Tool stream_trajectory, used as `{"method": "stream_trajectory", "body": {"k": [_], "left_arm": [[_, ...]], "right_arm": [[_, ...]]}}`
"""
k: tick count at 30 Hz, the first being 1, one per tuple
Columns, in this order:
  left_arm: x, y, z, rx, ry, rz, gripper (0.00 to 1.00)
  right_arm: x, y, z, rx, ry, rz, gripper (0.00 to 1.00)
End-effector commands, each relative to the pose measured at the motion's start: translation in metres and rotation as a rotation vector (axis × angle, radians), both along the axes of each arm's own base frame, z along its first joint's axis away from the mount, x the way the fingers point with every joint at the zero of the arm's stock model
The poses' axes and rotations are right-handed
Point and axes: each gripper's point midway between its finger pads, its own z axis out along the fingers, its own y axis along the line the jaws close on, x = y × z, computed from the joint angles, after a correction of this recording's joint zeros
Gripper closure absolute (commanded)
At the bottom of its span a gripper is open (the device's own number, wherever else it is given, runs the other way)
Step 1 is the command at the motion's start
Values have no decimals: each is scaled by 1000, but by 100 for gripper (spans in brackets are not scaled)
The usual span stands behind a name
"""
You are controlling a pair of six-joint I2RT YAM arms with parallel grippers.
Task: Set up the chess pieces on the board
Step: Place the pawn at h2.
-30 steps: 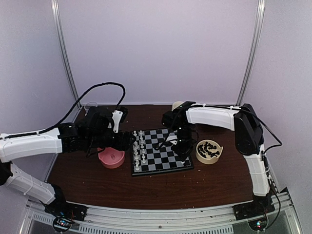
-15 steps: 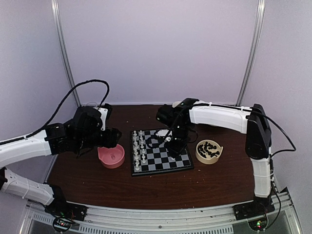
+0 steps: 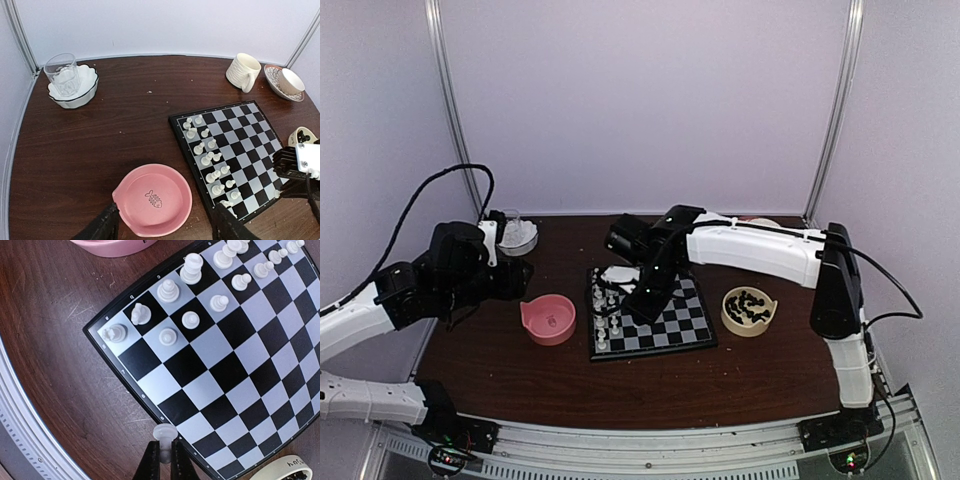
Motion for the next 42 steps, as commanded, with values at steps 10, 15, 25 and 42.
{"method": "stream_trajectory", "body": {"k": [10, 15, 25, 42], "left_arm": [[-6, 25, -5, 18, -4, 73, 35], [-7, 28, -5, 22, -5, 80, 34], [-8, 31, -6, 29, -5, 88, 34], [-10, 34, -11, 31, -2, 91, 33]], "right_arm": [[0, 37, -20, -7, -36, 57, 100], [-1, 44, -27, -8, -30, 68, 100], [0, 50, -40, -22, -27, 75, 100], [-3, 51, -58, -51, 4, 88, 99]]}}
